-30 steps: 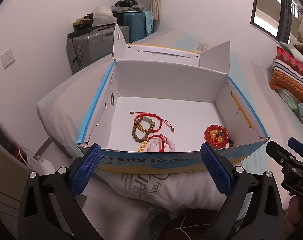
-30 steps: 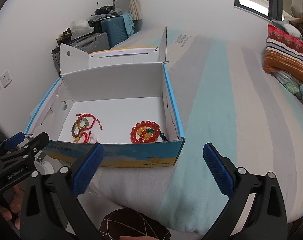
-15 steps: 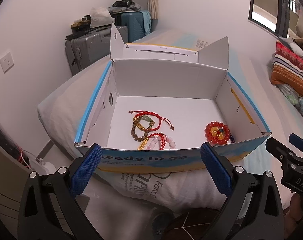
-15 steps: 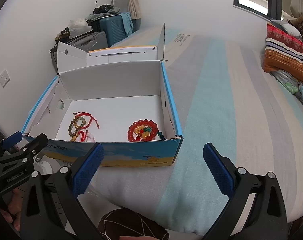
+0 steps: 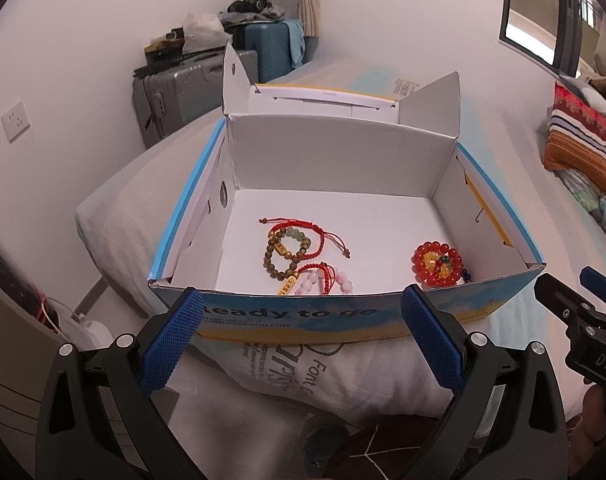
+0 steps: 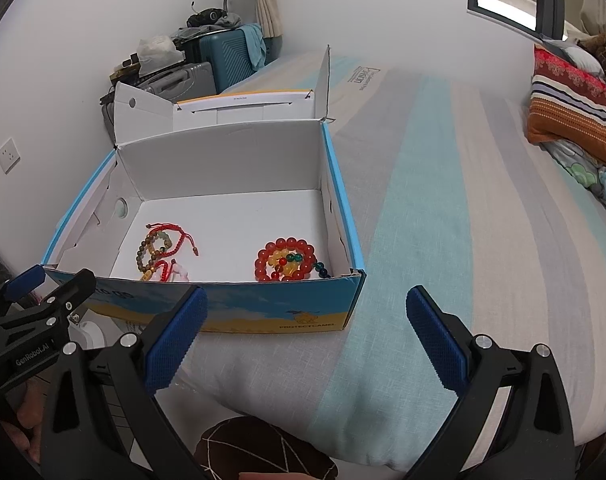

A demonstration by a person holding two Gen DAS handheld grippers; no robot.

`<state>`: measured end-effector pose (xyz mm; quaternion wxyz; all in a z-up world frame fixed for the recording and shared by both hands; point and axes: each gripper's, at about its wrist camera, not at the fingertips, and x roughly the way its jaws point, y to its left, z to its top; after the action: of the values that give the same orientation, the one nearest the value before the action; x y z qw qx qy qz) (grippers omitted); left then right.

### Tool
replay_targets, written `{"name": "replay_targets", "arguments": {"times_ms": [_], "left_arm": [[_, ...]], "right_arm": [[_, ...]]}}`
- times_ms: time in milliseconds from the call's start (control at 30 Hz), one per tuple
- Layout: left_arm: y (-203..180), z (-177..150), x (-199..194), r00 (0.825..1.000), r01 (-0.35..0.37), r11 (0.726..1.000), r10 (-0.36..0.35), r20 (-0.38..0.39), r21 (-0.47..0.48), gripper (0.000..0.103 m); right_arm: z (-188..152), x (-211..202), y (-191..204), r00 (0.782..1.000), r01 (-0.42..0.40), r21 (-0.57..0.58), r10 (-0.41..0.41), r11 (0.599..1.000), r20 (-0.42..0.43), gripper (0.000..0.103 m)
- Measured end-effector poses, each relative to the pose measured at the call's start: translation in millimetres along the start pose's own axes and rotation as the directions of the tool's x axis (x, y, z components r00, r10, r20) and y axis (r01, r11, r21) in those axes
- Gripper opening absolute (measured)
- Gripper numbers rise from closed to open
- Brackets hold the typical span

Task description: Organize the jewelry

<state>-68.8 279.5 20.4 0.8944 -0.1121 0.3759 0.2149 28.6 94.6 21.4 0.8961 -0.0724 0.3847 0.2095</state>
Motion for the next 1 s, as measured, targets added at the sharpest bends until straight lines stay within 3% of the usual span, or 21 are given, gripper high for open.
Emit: {"name": "replay_targets", "arguments": {"times_ms": [1000], "left_arm": [[-4.0, -0.6, 0.6, 1.000, -0.010, 1.000, 0.010, -0.001, 0.003, 0.097]], "right_arm": [[-4.1, 3.9, 0.9, 1.000, -0.004, -0.006, 0.004, 1.000, -0.013, 0.095]]}}
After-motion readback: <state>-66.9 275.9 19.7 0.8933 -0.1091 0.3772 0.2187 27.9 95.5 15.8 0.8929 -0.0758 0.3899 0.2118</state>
